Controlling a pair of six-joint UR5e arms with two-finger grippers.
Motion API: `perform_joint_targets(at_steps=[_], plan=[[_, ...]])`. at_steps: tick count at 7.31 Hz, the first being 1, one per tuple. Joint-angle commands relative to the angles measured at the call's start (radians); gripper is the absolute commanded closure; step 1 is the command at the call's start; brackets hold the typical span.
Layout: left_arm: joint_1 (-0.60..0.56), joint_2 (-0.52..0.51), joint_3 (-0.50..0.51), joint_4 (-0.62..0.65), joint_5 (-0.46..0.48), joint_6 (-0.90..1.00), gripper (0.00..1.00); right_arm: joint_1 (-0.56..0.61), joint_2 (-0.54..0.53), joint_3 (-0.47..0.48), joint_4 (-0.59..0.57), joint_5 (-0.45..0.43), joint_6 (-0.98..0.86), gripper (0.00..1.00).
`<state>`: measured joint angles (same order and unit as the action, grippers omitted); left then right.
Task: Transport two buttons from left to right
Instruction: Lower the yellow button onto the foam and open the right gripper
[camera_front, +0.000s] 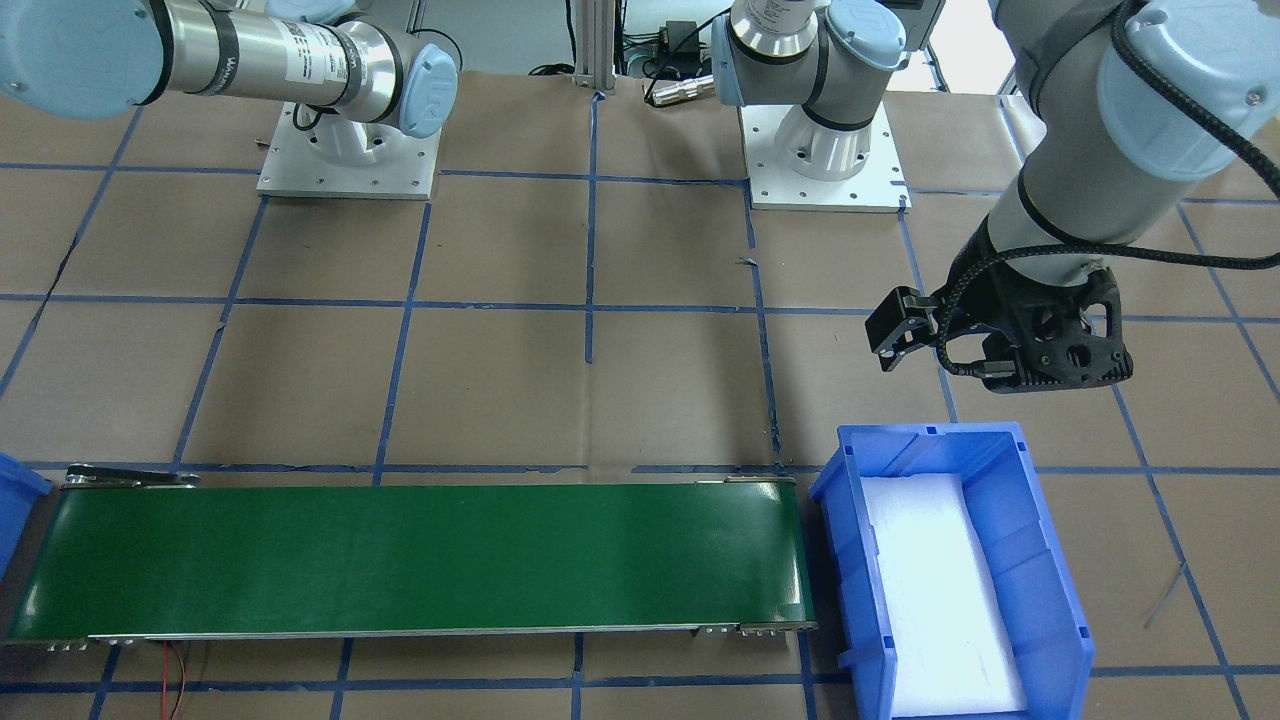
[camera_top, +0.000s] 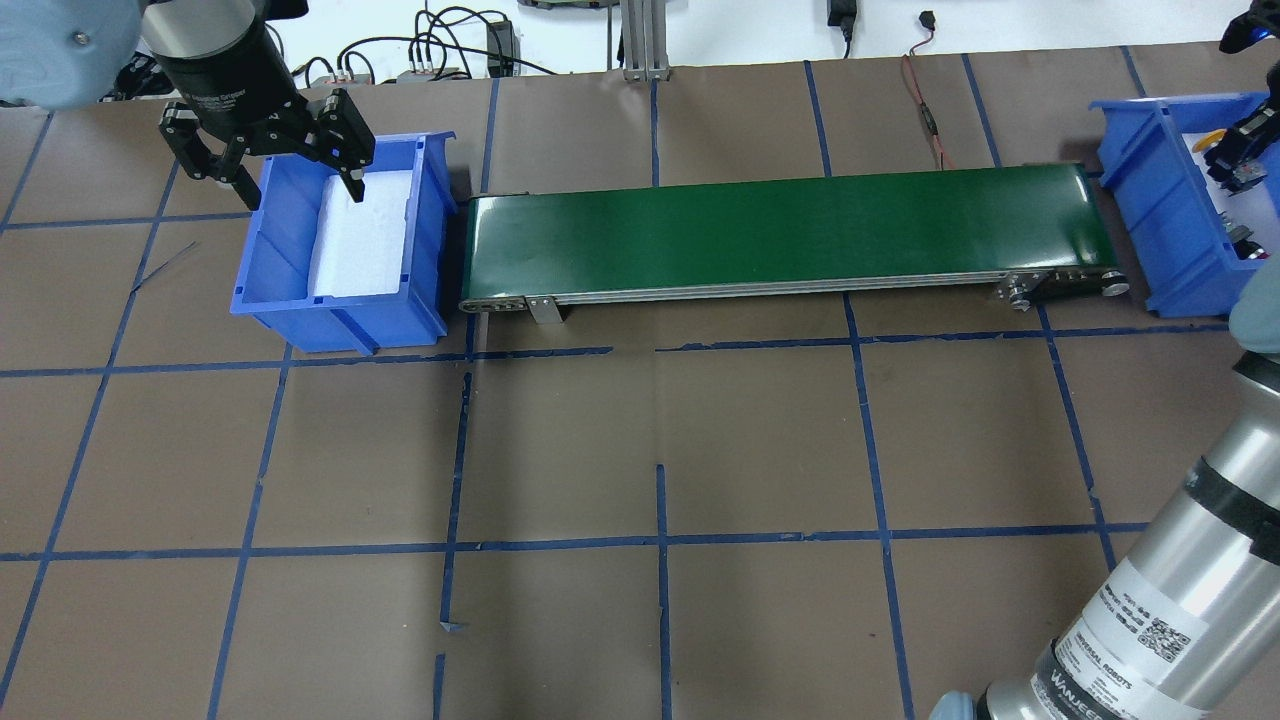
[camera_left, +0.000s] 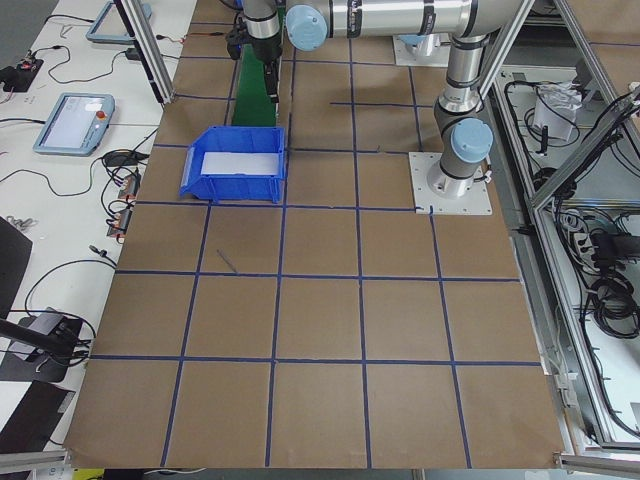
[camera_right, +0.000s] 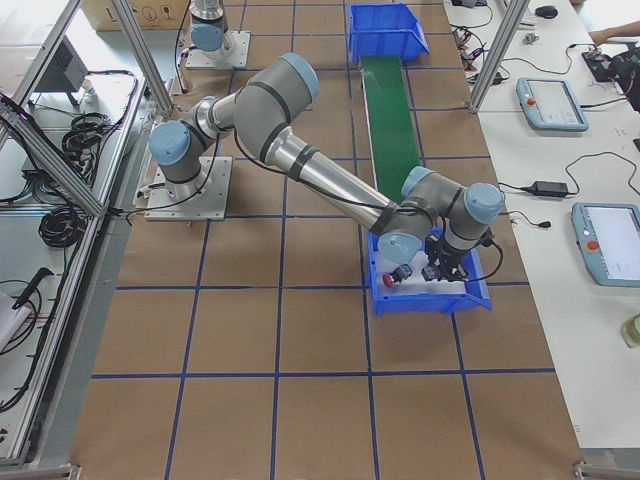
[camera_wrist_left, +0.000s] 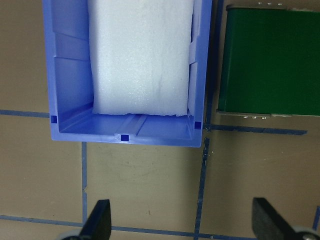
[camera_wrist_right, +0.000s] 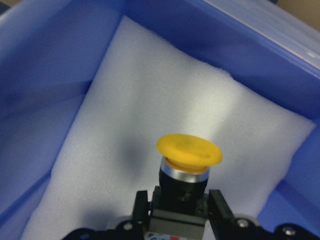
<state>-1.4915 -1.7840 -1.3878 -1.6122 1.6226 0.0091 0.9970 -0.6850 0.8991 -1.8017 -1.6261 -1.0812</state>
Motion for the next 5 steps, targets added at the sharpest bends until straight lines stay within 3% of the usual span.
perform_joint_targets(at_steps=[1,4,5], plan=[[-0.001,-0.002,-0.002,0.0,-0.004,0.0,0.0,0.006,0.027,-0.016,-0.033,0.003,0.001,0.96],[0.003,0.012,0.013,-0.005,0.005,0.002,0.0,0.006,0.038,-0.016,-0.044,0.003,0.006,0.92],[0.005,0.018,0.004,-0.005,0.005,0.002,0.0,0.006,0.038,-0.016,-0.042,0.003,0.012,0.71]])
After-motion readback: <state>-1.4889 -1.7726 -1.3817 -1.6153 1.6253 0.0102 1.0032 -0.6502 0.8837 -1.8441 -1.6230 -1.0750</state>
